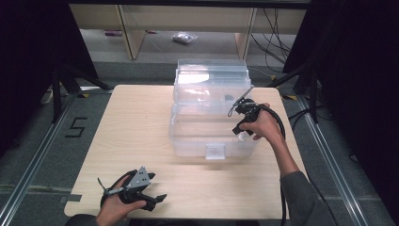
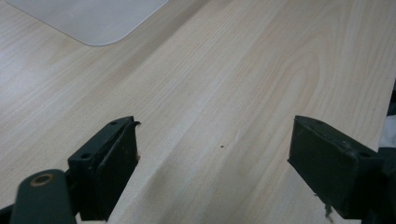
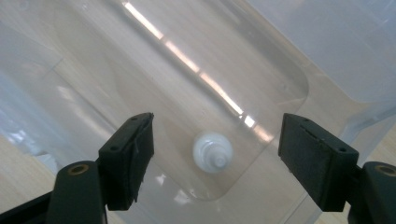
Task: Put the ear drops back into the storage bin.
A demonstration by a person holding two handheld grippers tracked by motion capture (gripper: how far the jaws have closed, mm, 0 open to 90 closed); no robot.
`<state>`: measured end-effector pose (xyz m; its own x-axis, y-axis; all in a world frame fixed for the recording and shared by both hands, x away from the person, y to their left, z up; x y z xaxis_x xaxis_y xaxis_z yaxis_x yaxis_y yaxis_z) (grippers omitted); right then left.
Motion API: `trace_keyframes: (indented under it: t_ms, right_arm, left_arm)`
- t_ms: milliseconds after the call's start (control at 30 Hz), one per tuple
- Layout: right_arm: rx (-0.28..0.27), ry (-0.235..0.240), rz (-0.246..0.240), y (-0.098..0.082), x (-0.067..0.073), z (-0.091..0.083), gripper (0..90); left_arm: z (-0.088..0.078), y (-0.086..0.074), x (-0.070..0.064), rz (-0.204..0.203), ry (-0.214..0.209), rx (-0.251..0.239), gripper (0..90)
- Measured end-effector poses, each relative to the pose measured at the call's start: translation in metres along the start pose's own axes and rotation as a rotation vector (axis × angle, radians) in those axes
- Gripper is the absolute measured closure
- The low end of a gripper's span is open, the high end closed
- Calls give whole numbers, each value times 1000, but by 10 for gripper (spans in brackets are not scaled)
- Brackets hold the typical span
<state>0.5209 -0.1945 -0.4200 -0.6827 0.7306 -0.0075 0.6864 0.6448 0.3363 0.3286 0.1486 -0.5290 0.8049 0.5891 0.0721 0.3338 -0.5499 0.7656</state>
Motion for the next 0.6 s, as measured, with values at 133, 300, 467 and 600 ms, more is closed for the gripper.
trace_keyframes:
  t_ms: [133,300,467,600]
  right_arm:
    - [-41,6,-20,-1,7,-10,265]
    - [-74,17,-32,-1,14,-17,261]
    - [-101,29,-47,-3,23,-23,258]
    - [-104,29,-69,-5,28,-23,255]
  left_arm:
    - [0,0,0,-1,0,0,150]
    - [1,0,-1,-7,-3,-9,150]
    - [1,0,-1,-7,-7,-9,150]
    - [0,0,0,-1,1,0,150]
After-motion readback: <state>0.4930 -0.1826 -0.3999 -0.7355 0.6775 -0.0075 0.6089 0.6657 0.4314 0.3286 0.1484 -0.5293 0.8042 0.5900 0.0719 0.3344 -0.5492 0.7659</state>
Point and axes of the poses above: each handheld gripper's, and its own axes: z roughly forward along the jaws, y roughly out of its top, x roughly to its left, the point moved 4 cm from there along z, roughly forward along the jaws, and after that the axes turned 4 degrees about y, right-handed, at the moved point
